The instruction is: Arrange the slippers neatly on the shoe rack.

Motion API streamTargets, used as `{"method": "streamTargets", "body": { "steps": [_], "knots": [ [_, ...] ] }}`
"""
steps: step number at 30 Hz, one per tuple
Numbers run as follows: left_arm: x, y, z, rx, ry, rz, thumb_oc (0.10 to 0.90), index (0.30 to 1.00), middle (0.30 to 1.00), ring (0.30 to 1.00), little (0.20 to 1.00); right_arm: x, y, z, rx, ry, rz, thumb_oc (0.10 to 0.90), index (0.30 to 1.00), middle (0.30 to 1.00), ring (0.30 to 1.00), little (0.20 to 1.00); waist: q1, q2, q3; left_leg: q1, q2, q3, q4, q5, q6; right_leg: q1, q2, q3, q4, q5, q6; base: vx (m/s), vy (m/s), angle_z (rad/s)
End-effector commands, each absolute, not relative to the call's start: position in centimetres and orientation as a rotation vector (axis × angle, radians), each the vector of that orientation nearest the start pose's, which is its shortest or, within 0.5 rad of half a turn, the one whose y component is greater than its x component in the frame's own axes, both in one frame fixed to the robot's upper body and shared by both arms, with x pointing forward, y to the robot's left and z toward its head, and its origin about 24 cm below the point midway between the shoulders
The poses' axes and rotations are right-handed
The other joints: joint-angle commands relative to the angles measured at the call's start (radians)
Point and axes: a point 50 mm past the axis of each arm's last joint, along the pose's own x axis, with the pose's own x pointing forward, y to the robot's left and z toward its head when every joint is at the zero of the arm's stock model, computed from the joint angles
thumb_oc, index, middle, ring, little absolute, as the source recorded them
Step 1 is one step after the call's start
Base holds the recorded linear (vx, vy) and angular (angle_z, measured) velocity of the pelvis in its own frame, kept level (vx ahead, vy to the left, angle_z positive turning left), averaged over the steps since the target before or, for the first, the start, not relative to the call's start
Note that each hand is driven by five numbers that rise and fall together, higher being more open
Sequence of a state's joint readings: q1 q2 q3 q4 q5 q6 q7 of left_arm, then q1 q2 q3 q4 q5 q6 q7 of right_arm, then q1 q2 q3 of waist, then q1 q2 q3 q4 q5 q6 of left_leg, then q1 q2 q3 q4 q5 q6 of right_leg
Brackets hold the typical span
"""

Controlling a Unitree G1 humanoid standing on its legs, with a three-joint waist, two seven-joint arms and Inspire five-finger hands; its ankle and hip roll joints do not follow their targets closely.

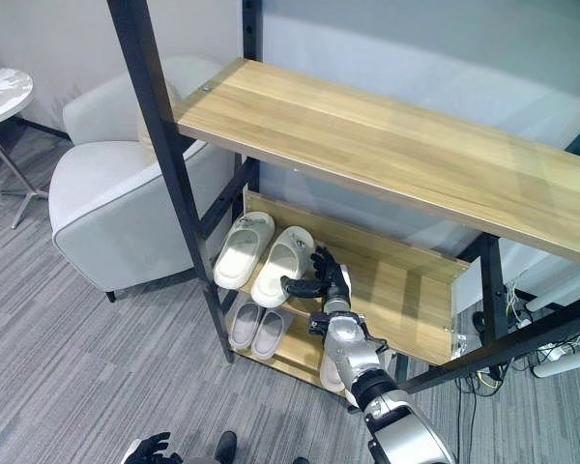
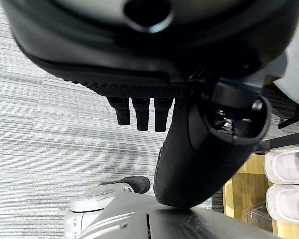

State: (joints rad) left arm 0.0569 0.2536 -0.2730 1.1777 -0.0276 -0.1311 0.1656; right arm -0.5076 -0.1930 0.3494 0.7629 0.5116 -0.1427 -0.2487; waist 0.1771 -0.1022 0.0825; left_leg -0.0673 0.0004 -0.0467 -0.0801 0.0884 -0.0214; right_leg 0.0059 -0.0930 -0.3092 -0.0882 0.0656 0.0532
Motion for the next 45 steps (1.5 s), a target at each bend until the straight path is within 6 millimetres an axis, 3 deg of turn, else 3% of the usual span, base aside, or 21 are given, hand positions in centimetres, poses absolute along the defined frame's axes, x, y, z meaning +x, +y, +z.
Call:
{"method": "streamTargets", "body": {
  "steps": [1,16,25,30,34,35,45],
  "knots": [
    [7.6,20.3,-16.7,0.446,1.138,-0.066,0.8,0.9,0.9,0.9,0.9,35.7,-11.4,6.0,0.08,0.038,0.04,0.8,0.9,0.9,0.9,0.9,0.04,0.001,0.003,0.069,0.034,-0.002,-0.007,-0.143,-0.035,0.035,-0.03,0.002,0.004,-0.069,0.067,0.0,0.0,0.0],
    [7.7,20.1,-16.8,0.446,1.137,-0.052,0.8,0.9,0.9,0.9,0.9,36.6,-10.5,6.9,0.063,0.033,0.03,0.8,0.9,0.9,0.9,0.9,0.051,0.006,0.0,0.064,0.039,-0.011,-0.007,-0.135,-0.042,0.035,-0.027,-0.01,0.002,-0.069,0.064,0.0,0.0,0.0],
    [7.4,20.3,-16.8,0.437,1.151,-0.031,0.8,0.9,0.9,0.9,0.9,36.1,-12.4,7.9,-0.077,-0.057,0.027,0.8,0.9,0.9,0.9,0.9,0.033,0.007,-0.005,0.063,0.038,-0.012,-0.007,-0.133,-0.043,0.038,-0.03,-0.017,0.004,-0.069,0.065,0.0,0.0,0.0],
    [7.4,20.2,-16.9,0.425,1.159,-0.021,0.8,0.9,0.9,0.9,0.9,34.6,-14.3,8.6,-0.166,-0.15,0.017,0.8,0.9,0.9,0.9,0.9,0.008,0.015,-0.011,0.067,0.037,-0.008,-0.007,-0.136,-0.042,0.039,-0.032,-0.014,0.007,-0.069,0.067,0.0,0.0,0.0],
    [7.7,20.5,-16.8,0.406,1.153,0.002,0.8,0.9,0.9,0.9,0.9,32.3,-16.6,9.6,-0.198,-0.242,0.02,0.8,0.9,0.9,0.9,0.9,-0.023,0.027,-0.014,0.07,0.036,-0.001,-0.007,-0.137,-0.043,0.039,-0.035,-0.012,0.008,-0.069,0.069,0.0,-0.002,0.01],
    [7.8,20.4,-16.7,0.401,1.149,-0.005,0.8,0.9,0.9,0.9,0.9,30.9,-17.6,10.2,-0.21,-0.281,0.038,0.8,0.9,0.9,0.9,0.9,-0.035,0.031,-0.018,0.071,0.035,0.002,-0.007,-0.138,-0.044,0.04,-0.037,-0.01,0.008,-0.069,0.07,0.0,0.0,0.0],
    [8.2,19.7,-16.7,0.369,1.132,-0.065,0.8,0.9,0.9,0.9,0.9,25.2,-19.8,11.0,-0.259,-0.331,0.218,0.8,0.9,0.9,0.9,0.9,-0.11,0.051,-0.032,0.078,0.036,0.027,-0.007,-0.136,-0.049,0.036,-0.039,0.005,0.012,-0.069,0.072,-0.01,-0.029,-0.06]
  ]
}}
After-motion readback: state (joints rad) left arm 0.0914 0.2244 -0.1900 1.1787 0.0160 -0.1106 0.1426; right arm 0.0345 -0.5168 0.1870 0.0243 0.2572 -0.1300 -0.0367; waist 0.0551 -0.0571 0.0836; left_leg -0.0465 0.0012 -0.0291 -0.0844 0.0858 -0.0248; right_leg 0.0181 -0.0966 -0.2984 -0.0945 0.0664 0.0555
